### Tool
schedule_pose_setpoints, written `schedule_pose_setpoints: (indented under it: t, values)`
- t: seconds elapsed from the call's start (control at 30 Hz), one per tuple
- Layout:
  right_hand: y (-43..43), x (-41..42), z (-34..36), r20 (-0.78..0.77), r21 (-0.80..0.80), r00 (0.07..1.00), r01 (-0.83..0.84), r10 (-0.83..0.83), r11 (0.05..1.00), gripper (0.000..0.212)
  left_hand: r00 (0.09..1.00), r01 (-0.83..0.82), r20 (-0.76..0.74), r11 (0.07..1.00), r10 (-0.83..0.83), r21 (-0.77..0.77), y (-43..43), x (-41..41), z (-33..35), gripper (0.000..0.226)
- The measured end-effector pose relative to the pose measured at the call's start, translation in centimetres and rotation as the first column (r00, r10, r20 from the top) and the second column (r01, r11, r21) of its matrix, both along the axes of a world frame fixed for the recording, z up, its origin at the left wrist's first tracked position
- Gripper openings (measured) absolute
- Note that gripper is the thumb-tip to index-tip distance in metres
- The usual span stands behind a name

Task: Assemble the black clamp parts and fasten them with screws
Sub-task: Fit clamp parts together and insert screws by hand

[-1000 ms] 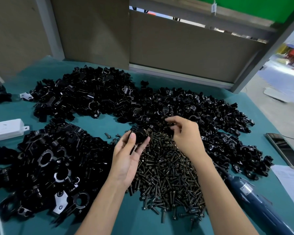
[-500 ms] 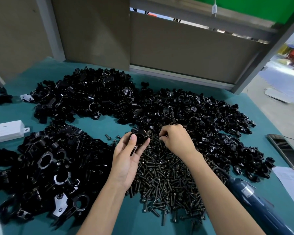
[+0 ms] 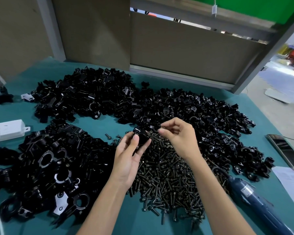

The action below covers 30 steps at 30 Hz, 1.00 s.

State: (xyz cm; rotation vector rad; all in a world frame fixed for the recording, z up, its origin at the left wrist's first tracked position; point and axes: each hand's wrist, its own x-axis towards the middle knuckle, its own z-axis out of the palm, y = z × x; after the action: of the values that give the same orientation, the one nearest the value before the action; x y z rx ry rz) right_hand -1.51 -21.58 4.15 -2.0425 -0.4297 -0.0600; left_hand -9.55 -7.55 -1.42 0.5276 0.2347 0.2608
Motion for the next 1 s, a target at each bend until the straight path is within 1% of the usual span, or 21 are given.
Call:
schedule_pose_setpoints:
  t: [0.07,0.17,0.3,0.43,0.53,0.67,0.87,1.0]
  values:
    - [1.3,-1.2,0.5,0.058,0.120,0.998,-0.044,0.037,0.992,0.015,0.999,0.019,0.035,0.998,-0.021,0.054,-0.2,0.0,0.1,0.041]
    - [3.0,-2.3,0.6,0.090,0.187,0.994,-0.083,0.067,0.979,0.013,0.998,0.037,0.045,0.993,-0.043,0.114,-0.5,0.0,0.1,0.037]
    - [3.6,-2.7,0.6,0.080,0.159,0.993,-0.096,0.084,0.983,0.011,0.997,0.039,0.062,0.986,-0.050,0.165,-0.7,-0.2,0.0,0.033]
    - [3.3,-2.7,0.6,0.104,0.141,0.991,-0.094,0.079,0.986,0.014,0.997,0.033,0.064,0.982,-0.046,0.184,-0.5,-0.2,0.1,0.040]
    - [3.2,-2.8,0.4,0.092,0.180,0.995,-0.060,0.044,0.982,0.014,0.996,0.043,0.072,0.974,-0.060,0.225,-0.6,-0.3,0.1,0.040]
    - [3.2,-2.8,0.2,0.072,0.187,0.996,-0.065,0.053,0.980,0.015,0.996,0.035,0.067,0.971,-0.052,0.236,-0.6,-0.4,0.1,0.039]
    - [2.6,-2.8,0.5,0.053,0.150,0.995,-0.091,0.083,0.984,0.016,0.997,0.028,0.064,0.963,-0.047,0.269,-0.8,-0.3,0.0,0.038]
    - [2.8,-3.0,0.5,0.068,0.099,0.994,-0.093,0.087,0.991,0.018,0.996,0.028,0.074,0.946,-0.055,0.323,-0.7,-0.4,-0.1,0.037]
